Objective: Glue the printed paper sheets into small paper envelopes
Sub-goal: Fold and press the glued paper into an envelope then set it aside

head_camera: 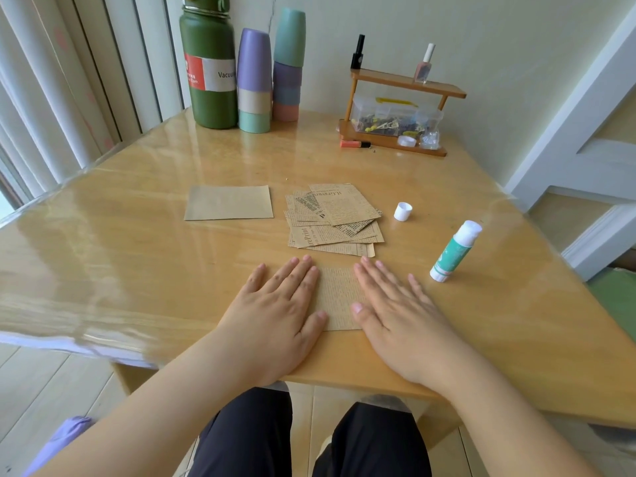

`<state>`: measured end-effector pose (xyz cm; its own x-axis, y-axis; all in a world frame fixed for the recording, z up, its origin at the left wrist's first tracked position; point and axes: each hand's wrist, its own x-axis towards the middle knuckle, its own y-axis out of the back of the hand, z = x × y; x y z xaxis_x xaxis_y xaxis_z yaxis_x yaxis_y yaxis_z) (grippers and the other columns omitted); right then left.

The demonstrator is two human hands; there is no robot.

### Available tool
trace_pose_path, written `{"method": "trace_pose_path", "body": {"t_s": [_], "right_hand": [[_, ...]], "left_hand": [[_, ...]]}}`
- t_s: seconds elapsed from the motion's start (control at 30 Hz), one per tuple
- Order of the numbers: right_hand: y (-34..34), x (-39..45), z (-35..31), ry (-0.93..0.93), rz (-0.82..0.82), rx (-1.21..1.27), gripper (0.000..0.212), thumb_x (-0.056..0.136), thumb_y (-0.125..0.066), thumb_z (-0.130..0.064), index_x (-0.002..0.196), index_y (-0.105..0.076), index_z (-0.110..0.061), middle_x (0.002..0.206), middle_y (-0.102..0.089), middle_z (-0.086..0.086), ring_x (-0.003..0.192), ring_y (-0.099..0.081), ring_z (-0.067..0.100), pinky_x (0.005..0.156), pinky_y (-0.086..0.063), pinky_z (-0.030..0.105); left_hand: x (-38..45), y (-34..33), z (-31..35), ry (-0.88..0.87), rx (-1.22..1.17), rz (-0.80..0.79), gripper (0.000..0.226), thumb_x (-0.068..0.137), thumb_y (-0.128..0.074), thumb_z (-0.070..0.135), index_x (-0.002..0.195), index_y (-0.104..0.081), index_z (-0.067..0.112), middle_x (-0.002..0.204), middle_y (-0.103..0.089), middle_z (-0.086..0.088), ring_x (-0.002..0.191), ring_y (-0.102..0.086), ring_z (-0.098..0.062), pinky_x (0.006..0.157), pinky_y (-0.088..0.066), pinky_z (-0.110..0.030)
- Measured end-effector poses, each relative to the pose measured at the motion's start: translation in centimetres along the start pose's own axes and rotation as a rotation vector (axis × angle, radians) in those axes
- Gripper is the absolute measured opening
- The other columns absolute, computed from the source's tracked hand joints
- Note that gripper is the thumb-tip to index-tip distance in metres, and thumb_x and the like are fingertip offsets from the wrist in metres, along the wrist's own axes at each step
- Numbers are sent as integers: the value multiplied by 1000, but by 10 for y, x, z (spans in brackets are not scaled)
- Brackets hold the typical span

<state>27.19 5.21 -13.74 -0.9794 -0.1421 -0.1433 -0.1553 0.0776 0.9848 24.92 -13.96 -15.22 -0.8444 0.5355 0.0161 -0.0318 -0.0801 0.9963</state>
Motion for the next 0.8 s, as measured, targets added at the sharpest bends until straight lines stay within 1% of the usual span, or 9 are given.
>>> {"method": "trace_pose_path", "body": {"t_s": [0.17, 0.3, 0.37, 0.43, 0.5, 0.57, 0.63, 0.7, 0.8], "right_hand": [[-2, -2, -3, -9, 39, 20, 58, 99, -11, -46, 149, 13, -31, 154, 22, -19, 139, 21, -3, 118, 11, 36], [-4, -1, 0, 21, 125, 106, 60, 98, -22, -48, 151, 2, -32, 154, 20, -19, 140, 19, -2, 118, 10, 35], [-4, -2, 1, 66, 199, 209, 63, 95, -28, -50, 151, -5, -32, 155, 16, -20, 140, 18, -4, 118, 9, 31], [-1, -7, 3, 88, 253, 323, 60, 96, -37, -46, 150, -16, -31, 156, 0, -21, 140, 9, -8, 116, 4, 21], [1, -12, 5, 80, 277, 384, 55, 96, -43, -40, 147, -27, -29, 153, -19, -21, 137, -5, -12, 108, 1, 4], [1, -18, 8, 67, 278, 409, 51, 95, -43, -38, 145, -33, -30, 147, -29, -23, 134, -12, -14, 102, -2, -3], [1, -24, 11, 62, 280, 434, 49, 96, -41, -39, 143, -35, -31, 140, -31, -29, 131, -14, -17, 101, -4, -4], [1, -29, 14, 55, 288, 468, 48, 95, -39, -42, 142, -35, -33, 130, -27, -37, 127, -13, -23, 100, -6, -4], [2, -34, 17, 42, 319, 490, 55, 89, -33, -50, 141, -36, -34, 131, -30, -33, 130, -18, -18, 104, -11, 3]], "left_hand": [[-1, -1, 3, 7, 21, -2, 108, 52, 47, 62, 147, 18, 18, 154, 22, 1, 138, 24, -9, 115, 11, -40], [-2, 2, 3, 3, -46, 18, 90, 65, 27, 63, 145, 21, 23, 150, 32, 4, 137, 30, -11, 114, 15, -42], [-3, 3, 2, -45, -73, 54, 87, 69, 25, 65, 146, 19, 24, 151, 31, 6, 136, 31, -10, 113, 18, -39], [-5, 3, 2, -93, -89, 81, 90, 71, 28, 65, 149, 11, 24, 155, 21, 7, 139, 26, -8, 113, 17, -34], [-9, 3, 1, -116, -118, 62, 81, 79, 16, 60, 150, 1, 24, 157, 7, 9, 141, 16, -6, 114, 14, -31], [-15, 3, 1, -146, -144, 42, 76, 84, 6, 58, 151, -9, 24, 157, -3, 11, 143, 8, -4, 115, 11, -34], [-22, 3, -2, -170, -160, 67, 76, 87, 2, 59, 149, -22, 21, 156, -14, 8, 144, -2, -8, 117, 1, -42], [-31, 2, -4, -197, -137, 122, 73, 92, -9, 62, 143, -38, 18, 151, -31, 3, 142, -20, -13, 114, -18, -51], [-45, -4, -4, -242, -17, 158, 70, 89, -27, 67, 132, -52, 18, 139, -50, -1, 131, -43, -19, 106, -34, -54]]}}
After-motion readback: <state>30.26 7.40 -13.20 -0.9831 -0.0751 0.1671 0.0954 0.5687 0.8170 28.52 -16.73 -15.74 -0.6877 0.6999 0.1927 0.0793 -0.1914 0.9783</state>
